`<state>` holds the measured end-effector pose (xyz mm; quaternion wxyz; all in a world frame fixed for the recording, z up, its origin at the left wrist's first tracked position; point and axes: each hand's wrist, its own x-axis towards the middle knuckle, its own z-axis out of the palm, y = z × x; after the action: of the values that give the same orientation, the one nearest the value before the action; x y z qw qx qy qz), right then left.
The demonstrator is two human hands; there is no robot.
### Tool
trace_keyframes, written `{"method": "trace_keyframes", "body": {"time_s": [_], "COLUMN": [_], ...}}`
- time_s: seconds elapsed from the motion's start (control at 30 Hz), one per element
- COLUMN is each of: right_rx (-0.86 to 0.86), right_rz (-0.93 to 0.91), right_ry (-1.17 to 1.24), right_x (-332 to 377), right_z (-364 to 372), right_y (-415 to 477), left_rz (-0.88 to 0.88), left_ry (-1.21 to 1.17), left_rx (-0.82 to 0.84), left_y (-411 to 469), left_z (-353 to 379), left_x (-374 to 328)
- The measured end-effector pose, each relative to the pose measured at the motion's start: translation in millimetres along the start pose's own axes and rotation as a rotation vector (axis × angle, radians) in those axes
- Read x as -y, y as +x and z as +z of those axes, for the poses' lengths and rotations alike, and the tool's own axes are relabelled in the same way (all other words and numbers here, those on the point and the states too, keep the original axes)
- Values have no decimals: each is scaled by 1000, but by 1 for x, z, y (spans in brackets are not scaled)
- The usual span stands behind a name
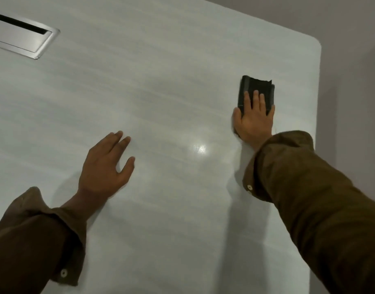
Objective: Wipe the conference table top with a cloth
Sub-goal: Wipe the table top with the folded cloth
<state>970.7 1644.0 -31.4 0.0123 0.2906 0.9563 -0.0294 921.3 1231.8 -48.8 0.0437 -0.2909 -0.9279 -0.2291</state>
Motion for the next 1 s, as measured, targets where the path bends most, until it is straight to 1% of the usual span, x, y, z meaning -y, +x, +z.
{"method": "trace_keyframes", "body": {"time_s": [0.1,0.17,0.23,0.3,0.37,0.4,0.43,0.5,0.57,0.6,0.63,0.67,0.73,0.8,0.87,0.93,1.0], "right_rx": [0,-75,-98,-77,-36,-11,8,-12,-48,-67,-85,-93,-69,-54,4,64,65], "right_rz": [16,-44,-118,-215,-292,-299,-289,-234,-141,-80,-11,38,81,13,-190,-381,-465], "right_ry": [0,1,20,59,74,92,92,82,58,58,66,76,47,13,7,41,88], "right_x": [33,58,82,100,104,98,92,79,76,83,96,115,151,175,178,159,130], "right_z": [5,13,17,14,5,5,0,-4,-3,-1,1,7,18,24,22,15,7], "right_y": [-13,-49,-99,-160,-222,-246,-266,-275,-254,-239,-223,-208,-187,-188,-215,-250,-262], "left_rz": [12,4,-9,3,20,23,40,152,270,281,239,161,17,0,-7,2,-2], "left_ry": [3,0,-6,3,12,20,13,25,51,66,67,58,11,-11,-8,-23,-30], "left_rx": [-16,-8,13,31,45,60,73,140,204,204,183,137,48,30,25,32,28], "left_y": [-1,-2,-1,-3,-7,-6,-6,0,8,7,4,-2,-11,-11,-14,-14,-12], "left_z": [1,0,-2,-6,-9,-8,-11,-23,-36,-40,-42,-41,-37,-36,-39,-38,-39], "left_x": [0,-1,-2,-3,-4,-4,0,16,39,51,60,70,74,70,70,69,69]}}
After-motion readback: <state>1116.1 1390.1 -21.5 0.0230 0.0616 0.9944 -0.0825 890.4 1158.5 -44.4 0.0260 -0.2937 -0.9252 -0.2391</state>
